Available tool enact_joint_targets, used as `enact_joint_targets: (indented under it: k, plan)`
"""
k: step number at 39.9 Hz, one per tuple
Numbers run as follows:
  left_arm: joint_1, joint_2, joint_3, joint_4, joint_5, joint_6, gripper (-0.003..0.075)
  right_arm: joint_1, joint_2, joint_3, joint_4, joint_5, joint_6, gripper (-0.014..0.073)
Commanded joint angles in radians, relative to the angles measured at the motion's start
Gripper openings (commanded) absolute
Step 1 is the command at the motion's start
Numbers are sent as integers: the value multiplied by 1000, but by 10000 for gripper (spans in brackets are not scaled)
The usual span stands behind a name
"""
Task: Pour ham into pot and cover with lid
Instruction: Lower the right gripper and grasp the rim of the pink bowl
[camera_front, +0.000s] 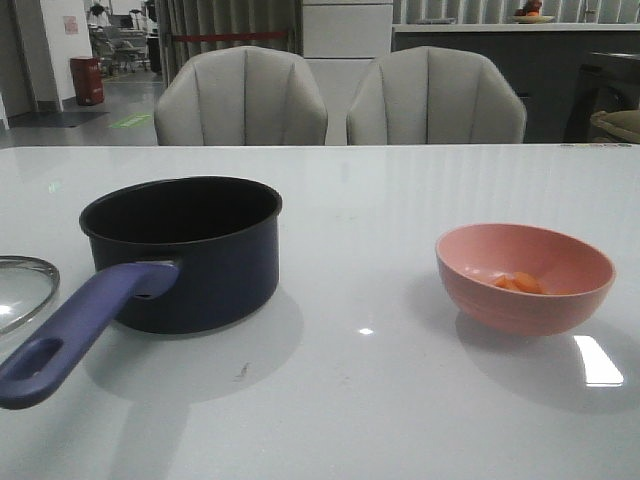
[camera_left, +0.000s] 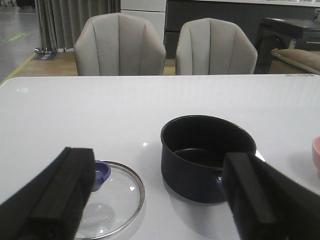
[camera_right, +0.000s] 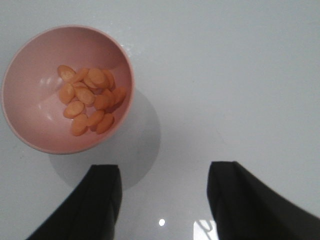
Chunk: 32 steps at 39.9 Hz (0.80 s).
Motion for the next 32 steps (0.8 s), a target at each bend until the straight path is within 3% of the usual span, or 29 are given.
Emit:
enact_joint_targets:
  k: [1,11,28,32]
  plan:
    - [-7,-15,-27,-2,-74,-1,565,2,81,-101,69,-19,-51,457]
    - [-7,-15,-27,-2,-74,-1,565,2,325,-257,234,61,-215,456]
    - [-7,-15,-27,-2,-74,-1,565,1,582,-397,234,118,-248,454]
    - [-7,-15,-27,-2,-74,-1,565,1,621,-402,234,119,-253,405]
